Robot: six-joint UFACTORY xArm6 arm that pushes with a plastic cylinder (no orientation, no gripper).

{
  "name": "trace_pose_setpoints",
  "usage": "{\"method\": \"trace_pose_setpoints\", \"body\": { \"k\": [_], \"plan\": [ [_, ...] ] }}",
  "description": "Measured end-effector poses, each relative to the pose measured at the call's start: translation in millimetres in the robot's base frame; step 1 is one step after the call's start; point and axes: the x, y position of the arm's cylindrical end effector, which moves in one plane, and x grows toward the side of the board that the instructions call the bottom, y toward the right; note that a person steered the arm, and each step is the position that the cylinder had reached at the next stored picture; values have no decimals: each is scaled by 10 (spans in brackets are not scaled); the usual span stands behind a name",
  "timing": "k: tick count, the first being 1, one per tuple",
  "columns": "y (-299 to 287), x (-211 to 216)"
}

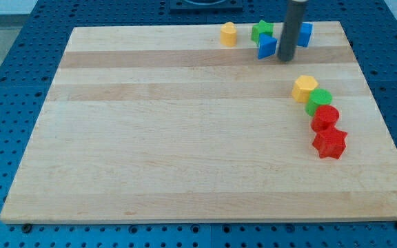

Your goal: Move the blue triangle to the left of the green star

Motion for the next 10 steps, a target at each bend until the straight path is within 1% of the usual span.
{"method": "trace_pose_setpoints", "body": {
  "k": [1,3,4,5,7,8,9,10],
  "plan": [
    [248,-1],
    [264,-1],
    [178,-3],
    [-20,-103],
    [-681,-105],
    [-910,-145],
    [-966,-165],
    [-966,-297]
  ]
}}
